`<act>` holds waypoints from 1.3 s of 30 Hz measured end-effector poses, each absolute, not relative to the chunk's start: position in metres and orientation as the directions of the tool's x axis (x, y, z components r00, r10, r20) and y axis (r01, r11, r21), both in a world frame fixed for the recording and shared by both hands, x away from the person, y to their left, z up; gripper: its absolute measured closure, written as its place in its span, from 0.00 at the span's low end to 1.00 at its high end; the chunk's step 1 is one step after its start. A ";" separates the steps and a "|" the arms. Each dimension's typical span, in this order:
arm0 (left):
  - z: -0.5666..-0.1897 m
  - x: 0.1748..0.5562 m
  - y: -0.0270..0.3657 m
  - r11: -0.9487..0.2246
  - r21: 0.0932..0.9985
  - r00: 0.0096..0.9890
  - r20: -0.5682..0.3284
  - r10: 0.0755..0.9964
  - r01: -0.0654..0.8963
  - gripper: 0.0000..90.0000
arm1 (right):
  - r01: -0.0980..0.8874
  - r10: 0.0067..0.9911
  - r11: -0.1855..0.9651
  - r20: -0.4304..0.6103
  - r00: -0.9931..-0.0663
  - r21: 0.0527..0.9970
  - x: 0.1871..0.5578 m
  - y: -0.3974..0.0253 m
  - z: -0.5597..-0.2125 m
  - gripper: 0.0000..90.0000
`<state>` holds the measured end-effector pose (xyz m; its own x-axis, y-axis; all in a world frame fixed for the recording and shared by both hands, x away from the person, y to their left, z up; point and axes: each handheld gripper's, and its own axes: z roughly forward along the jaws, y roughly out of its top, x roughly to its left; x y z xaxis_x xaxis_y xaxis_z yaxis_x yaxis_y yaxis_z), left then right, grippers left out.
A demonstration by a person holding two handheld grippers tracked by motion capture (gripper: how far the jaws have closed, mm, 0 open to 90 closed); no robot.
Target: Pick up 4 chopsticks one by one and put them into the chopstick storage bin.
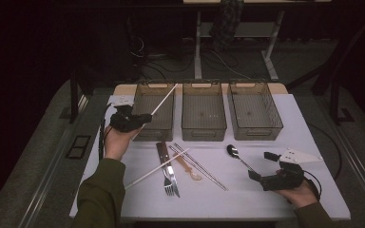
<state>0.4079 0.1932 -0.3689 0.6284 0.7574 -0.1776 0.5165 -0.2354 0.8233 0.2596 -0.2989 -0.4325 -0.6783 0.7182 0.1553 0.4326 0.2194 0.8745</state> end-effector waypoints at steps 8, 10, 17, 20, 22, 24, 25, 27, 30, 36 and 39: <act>-0.355 0.430 0.194 -0.217 0.824 0.600 -0.176 0.780 0.524 0.92 | 0.426 0.715 0.215 0.155 -0.681 0.879 0.259 -0.299 -0.432 0.02; -0.354 0.436 0.196 -0.199 0.827 0.584 -0.182 0.792 0.527 0.92 | 0.426 0.715 0.214 0.157 -0.682 0.879 0.258 -0.300 -0.432 0.02; -0.359 0.454 0.201 -0.201 0.817 0.547 -0.159 0.822 0.540 0.92 | 0.427 0.713 0.212 0.160 -0.683 0.879 0.259 -0.300 -0.432 0.02; -0.365 0.458 0.201 -0.204 0.810 0.533 -0.152 0.832 0.549 0.92 | 0.427 0.713 0.213 0.159 -0.683 0.879 0.259 -0.300 -0.432 0.02; -0.368 0.460 0.201 -0.198 0.809 0.530 -0.158 0.833 0.554 0.92 | 0.427 0.713 0.213 0.159 -0.683 0.879 0.259 -0.300 -0.432 0.02; -0.370 0.461 0.199 -0.200 0.808 0.525 -0.154 0.837 0.555 0.92 | 0.427 0.714 0.212 0.160 -0.682 0.879 0.259 -0.300 -0.432 0.02; -0.371 0.461 0.198 -0.199 0.807 0.524 -0.154 0.838 0.556 0.92 | 0.428 0.714 0.211 0.160 -0.682 0.879 0.258 -0.300 -0.432 0.02; -0.372 0.461 0.194 -0.220 0.800 0.519 -0.130 0.845 0.558 0.92 | 0.429 0.714 0.210 0.162 -0.681 0.879 0.258 -0.300 -0.432 0.02; -0.374 0.462 0.190 -0.238 0.790 0.517 -0.114 0.849 0.565 0.92 | 0.429 0.715 0.211 0.161 -0.681 0.878 0.258 -0.300 -0.432 0.02; -0.381 0.464 0.187 -0.266 0.758 0.514 -0.106 0.851 0.596 0.92 | 0.427 0.715 0.209 0.160 -0.680 0.880 0.257 -0.301 -0.431 0.02; -0.383 0.465 0.184 -0.283 0.751 0.521 -0.094 0.849 0.597 0.92 | 0.428 0.715 0.210 0.161 -0.680 0.879 0.257 -0.301 -0.432 0.02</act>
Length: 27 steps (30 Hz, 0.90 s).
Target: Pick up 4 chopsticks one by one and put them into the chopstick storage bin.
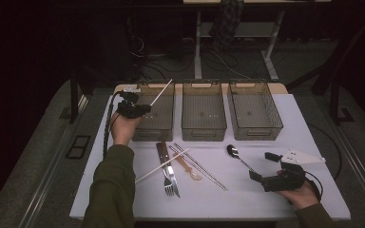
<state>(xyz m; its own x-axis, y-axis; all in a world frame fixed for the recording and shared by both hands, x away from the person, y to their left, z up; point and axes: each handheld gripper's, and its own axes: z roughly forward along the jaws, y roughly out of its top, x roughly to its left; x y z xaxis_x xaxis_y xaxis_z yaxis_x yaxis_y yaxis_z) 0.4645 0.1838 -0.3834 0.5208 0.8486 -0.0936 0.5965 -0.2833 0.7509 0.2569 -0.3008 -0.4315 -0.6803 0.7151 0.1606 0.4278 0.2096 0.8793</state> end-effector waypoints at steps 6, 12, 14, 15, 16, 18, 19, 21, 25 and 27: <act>-0.388 0.466 0.182 -0.293 0.717 0.502 -0.091 0.860 0.632 0.92 | 0.426 0.715 0.211 0.159 -0.681 0.880 0.257 -0.301 -0.432 0.02; -0.395 0.468 0.181 -0.304 0.690 0.496 -0.092 0.863 0.657 0.92 | 0.425 0.714 0.211 0.158 -0.682 0.880 0.257 -0.301 -0.431 0.02; -0.396 0.468 0.180 -0.309 0.687 0.497 -0.087 0.864 0.658 0.92 | 0.425 0.714 0.212 0.157 -0.682 0.880 0.257 -0.301 -0.432 0.02; -0.396 0.468 0.180 -0.309 0.690 0.499 -0.088 0.862 0.655 0.91 | 0.425 0.714 0.212 0.158 -0.682 0.880 0.257 -0.301 -0.432 0.02; -0.396 0.468 0.180 -0.304 0.695 0.493 -0.082 0.866 0.651 0.86 | 0.425 0.714 0.212 0.158 -0.682 0.880 0.257 -0.301 -0.432 0.02; -0.395 0.467 0.180 -0.300 0.702 0.495 -0.085 0.865 0.645 0.82 | 0.424 0.713 0.212 0.157 -0.683 0.880 0.257 -0.301 -0.432 0.02; -0.395 0.467 0.179 -0.297 0.708 0.493 -0.084 0.866 0.641 0.80 | 0.425 0.713 0.212 0.157 -0.683 0.880 0.257 -0.301 -0.432 0.02; -0.393 0.466 0.179 -0.295 0.719 0.499 -0.083 0.863 0.630 0.78 | 0.426 0.713 0.213 0.158 -0.683 0.879 0.257 -0.300 -0.432 0.02; -0.386 0.463 0.178 -0.291 0.754 0.520 -0.079 0.850 0.589 0.73 | 0.427 0.713 0.215 0.158 -0.683 0.878 0.257 -0.300 -0.432 0.02; -0.382 0.461 0.178 -0.290 0.770 0.530 -0.073 0.845 0.568 0.69 | 0.425 0.713 0.214 0.157 -0.684 0.879 0.257 -0.300 -0.432 0.02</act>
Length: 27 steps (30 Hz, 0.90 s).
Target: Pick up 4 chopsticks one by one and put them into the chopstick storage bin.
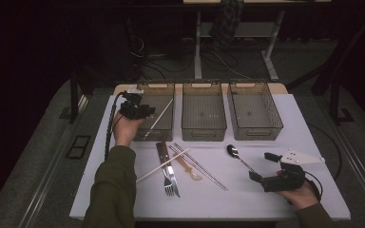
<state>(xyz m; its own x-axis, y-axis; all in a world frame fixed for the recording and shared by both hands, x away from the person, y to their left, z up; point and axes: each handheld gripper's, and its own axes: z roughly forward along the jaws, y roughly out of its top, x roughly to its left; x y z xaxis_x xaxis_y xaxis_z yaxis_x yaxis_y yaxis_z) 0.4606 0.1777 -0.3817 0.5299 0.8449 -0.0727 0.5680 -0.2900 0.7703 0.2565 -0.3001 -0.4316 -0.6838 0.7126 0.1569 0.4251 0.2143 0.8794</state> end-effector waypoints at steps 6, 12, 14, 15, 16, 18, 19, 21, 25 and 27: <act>-0.370 0.452 0.180 -0.288 0.799 0.566 -0.079 0.821 0.528 0.63 | 0.427 0.714 0.215 0.157 -0.682 0.879 0.257 -0.300 -0.431 0.02; -0.359 0.442 0.182 -0.286 0.819 0.619 -0.106 0.778 0.498 0.54 | 0.428 0.713 0.220 0.155 -0.684 0.877 0.257 -0.299 -0.432 0.02; -0.356 0.437 0.182 -0.295 0.822 0.639 -0.104 0.762 0.486 0.52 | 0.427 0.714 0.222 0.153 -0.684 0.877 0.257 -0.299 -0.432 0.02; -0.354 0.433 0.181 -0.298 0.826 0.647 -0.102 0.756 0.479 0.52 | 0.428 0.714 0.221 0.154 -0.683 0.876 0.257 -0.299 -0.432 0.02; -0.353 0.431 0.181 -0.304 0.827 0.651 -0.096 0.753 0.473 0.51 | 0.428 0.714 0.221 0.154 -0.683 0.876 0.257 -0.299 -0.432 0.02; -0.352 0.426 0.180 -0.318 0.825 0.665 -0.090 0.741 0.466 0.49 | 0.428 0.714 0.220 0.154 -0.683 0.876 0.257 -0.300 -0.432 0.02; -0.351 0.423 0.180 -0.323 0.822 0.670 -0.093 0.737 0.469 0.48 | 0.429 0.714 0.220 0.154 -0.682 0.876 0.257 -0.300 -0.432 0.02; -0.351 0.419 0.180 -0.334 0.817 0.680 -0.095 0.727 0.470 0.46 | 0.430 0.715 0.221 0.155 -0.682 0.875 0.257 -0.299 -0.432 0.02; -0.355 0.409 0.180 -0.339 0.820 0.699 -0.099 0.709 0.460 0.46 | 0.430 0.714 0.224 0.153 -0.683 0.875 0.258 -0.299 -0.432 0.02; -0.358 0.404 0.180 -0.348 0.819 0.705 -0.094 0.703 0.456 0.45 | 0.432 0.715 0.222 0.155 -0.682 0.874 0.258 -0.299 -0.433 0.02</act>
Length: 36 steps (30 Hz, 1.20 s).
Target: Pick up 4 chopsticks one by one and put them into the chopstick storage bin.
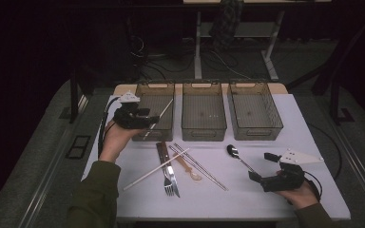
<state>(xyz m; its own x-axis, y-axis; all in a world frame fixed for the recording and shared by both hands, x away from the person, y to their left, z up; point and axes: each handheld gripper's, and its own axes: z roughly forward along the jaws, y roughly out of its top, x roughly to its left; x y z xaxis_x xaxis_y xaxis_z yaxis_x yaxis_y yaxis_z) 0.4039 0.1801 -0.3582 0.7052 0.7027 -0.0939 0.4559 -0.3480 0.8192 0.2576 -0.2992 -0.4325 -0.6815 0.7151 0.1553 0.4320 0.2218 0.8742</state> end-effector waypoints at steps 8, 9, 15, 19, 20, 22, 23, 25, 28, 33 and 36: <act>-0.366 0.382 0.177 -0.351 0.826 0.737 -0.110 0.667 0.441 0.44 | 0.434 0.715 0.226 0.154 -0.682 0.872 0.258 -0.299 -0.433 0.02; -0.367 0.379 0.176 -0.359 0.824 0.739 -0.102 0.666 0.438 0.44 | 0.434 0.716 0.226 0.154 -0.681 0.872 0.258 -0.299 -0.433 0.02; -0.368 0.363 0.174 -0.372 0.827 0.754 -0.091 0.651 0.421 0.43 | 0.434 0.714 0.227 0.154 -0.683 0.872 0.258 -0.299 -0.433 0.02; -0.369 0.353 0.172 -0.377 0.832 0.766 -0.086 0.637 0.407 0.43 | 0.435 0.713 0.230 0.153 -0.684 0.871 0.259 -0.298 -0.433 0.02; -0.371 0.350 0.171 -0.375 0.833 0.767 -0.089 0.635 0.406 0.43 | 0.434 0.713 0.231 0.152 -0.684 0.871 0.259 -0.298 -0.433 0.02; -0.373 0.346 0.171 -0.379 0.832 0.771 -0.089 0.630 0.405 0.43 | 0.434 0.714 0.228 0.154 -0.683 0.871 0.259 -0.299 -0.433 0.02; -0.375 0.344 0.170 -0.378 0.834 0.774 -0.089 0.627 0.402 0.43 | 0.434 0.715 0.226 0.154 -0.682 0.872 0.259 -0.299 -0.433 0.02; -0.377 0.339 0.170 -0.380 0.834 0.778 -0.088 0.623 0.399 0.43 | 0.434 0.714 0.228 0.153 -0.683 0.872 0.259 -0.299 -0.433 0.02; -0.382 0.331 0.170 -0.384 0.835 0.779 -0.082 0.622 0.394 0.43 | 0.433 0.714 0.226 0.154 -0.683 0.873 0.258 -0.298 -0.433 0.02; -0.392 0.318 0.174 -0.393 0.833 0.784 -0.076 0.615 0.389 0.43 | 0.428 0.713 0.224 0.153 -0.685 0.876 0.256 -0.298 -0.432 0.02; -0.395 0.311 0.178 -0.380 0.837 0.784 -0.089 0.615 0.394 0.44 | 0.426 0.713 0.223 0.151 -0.685 0.877 0.256 -0.298 -0.432 0.02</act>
<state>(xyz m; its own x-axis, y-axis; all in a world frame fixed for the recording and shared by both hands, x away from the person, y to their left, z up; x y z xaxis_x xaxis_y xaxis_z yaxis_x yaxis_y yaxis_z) 0.3107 0.1780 -0.3950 0.7835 0.6149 -0.0894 0.3935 -0.3797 0.8372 0.2560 -0.2982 -0.4318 -0.6846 0.7131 0.1513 0.4260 0.2230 0.8768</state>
